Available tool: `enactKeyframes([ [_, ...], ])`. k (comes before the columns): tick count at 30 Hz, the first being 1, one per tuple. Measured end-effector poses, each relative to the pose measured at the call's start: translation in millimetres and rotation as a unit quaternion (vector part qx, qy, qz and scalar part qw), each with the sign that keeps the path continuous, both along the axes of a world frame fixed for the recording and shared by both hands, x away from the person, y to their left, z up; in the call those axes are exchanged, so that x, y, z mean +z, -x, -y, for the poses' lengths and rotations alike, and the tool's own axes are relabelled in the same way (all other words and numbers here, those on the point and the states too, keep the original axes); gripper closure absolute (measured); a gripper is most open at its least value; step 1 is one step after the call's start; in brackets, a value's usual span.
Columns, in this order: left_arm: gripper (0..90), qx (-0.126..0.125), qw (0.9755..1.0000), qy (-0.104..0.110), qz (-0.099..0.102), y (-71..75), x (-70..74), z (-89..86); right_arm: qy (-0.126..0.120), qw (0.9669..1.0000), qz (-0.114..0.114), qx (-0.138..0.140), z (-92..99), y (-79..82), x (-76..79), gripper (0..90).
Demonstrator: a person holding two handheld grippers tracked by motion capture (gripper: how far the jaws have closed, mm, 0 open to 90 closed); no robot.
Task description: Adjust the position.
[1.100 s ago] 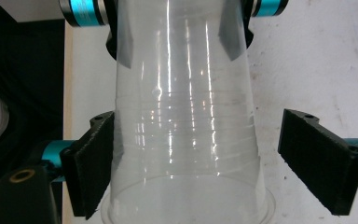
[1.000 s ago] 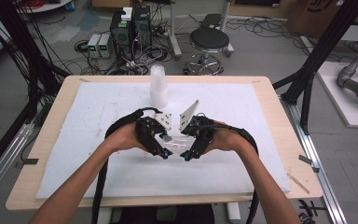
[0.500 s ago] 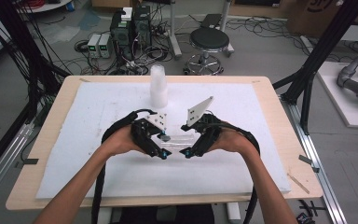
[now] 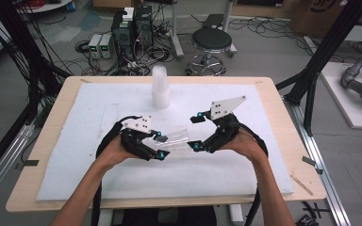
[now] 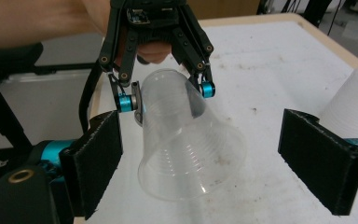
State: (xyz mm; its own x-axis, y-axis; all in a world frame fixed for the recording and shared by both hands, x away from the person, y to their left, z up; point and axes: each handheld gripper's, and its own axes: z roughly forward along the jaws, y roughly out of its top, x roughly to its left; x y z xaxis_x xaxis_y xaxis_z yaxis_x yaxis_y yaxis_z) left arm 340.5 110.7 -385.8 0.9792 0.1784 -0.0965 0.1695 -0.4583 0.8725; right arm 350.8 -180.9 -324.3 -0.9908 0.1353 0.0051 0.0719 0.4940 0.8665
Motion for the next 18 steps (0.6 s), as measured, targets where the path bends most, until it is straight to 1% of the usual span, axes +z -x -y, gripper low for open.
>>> enactKeyframes([
  [1, 41.8, 0.0, 1.0, 0.0, 0.0, 0.0, 0.0, 0.0, 0.0, 1.0, 0.0, 0.0, 0.0, 0.0, 0.0, 13.7],
  [3, 41.8, 0.004, 0.9996, 0.027, -0.002, 0.3, -0.3, -4.0, -0.012, 0.9999, 0.001, -0.006, 3.4, 0.7, -0.8, 13.7],
  [4, 41.8, 0.004, 0.999, 0.045, -0.001, 0.3, -0.4, -7.6, -0.027, 0.9996, 0.002, -0.01, 7.0, 0.9, -2.0, 13.7],
  [5, 41.8, 0.004, 0.999, 0.045, -0.001, 0.3, -0.4, -7.6, -0.027, 0.9996, 0.002, -0.01, 7.0, 0.9, -2.0, 13.7],
  [7, 41.9, 0.008, 0.9981, 0.061, -0.001, 1.2, -1.1, -9.7, -0.045, 0.9989, -0.003, -0.014, 10.6, 1.4, -3.9, 13.7],
  [9, 41.8, 0.007, 0.9974, 0.071, 0.004, 1.4, -1.5, -12.2, -0.06, 0.9981, -0.004, -0.015, 13.6, 1.3, -6.6, 13.6],
  [10, 41.9, 0.008, 0.9966, 0.082, 0.004, 1.8, -1.8, -13.5, -0.064, 0.9977, -0.007, -0.019, 14.9, 1.7, -8.1, 13.7],
  [13, 41.9, 0.005, 0.9947, 0.103, 0.005, 2.1, -2.2, -16.3, -0.078, 0.9966, -0.011, -0.022, 17.7, 1.2, -13.9, 13.7],
  [14, 41.9, 0.005, 0.9938, 0.111, 0.004, 2.2, -2.8, -16.7, -0.087, 0.9958, -0.014, -0.023, 18.8, 0.8, -17.6, 13.7],
  [15, 41.9, 0.002, 0.9936, 0.113, 0.007, 2.0, -3.0, -17.4, -0.087, 0.9958, -0.014, -0.023, 18.8, 0.8, -17.6, 13.7],
  [16, 41.9, 0.005, 0.9929, 0.119, 0.006, 2.5, -3.5, -17.4, -0.098, 0.9948, -0.019, -0.02, 19.5, 0.9, -20.5, 13.7],
  [17, 41.9, 0.001, 0.9925, 0.122, 0.006, 2.2, -3.9, -18.1, -0.098, 0.9948, -0.019, -0.02, 19.5, 0.9, -20.5, 13.7],
  [18, 41.9, 0.001, 0.9917, 0.129, 0.004, 2.3, -4.3, -18.2, -0.107, 0.9939, -0.022, -0.017, 19.6, 0.9, -21.9, 13.7],
])
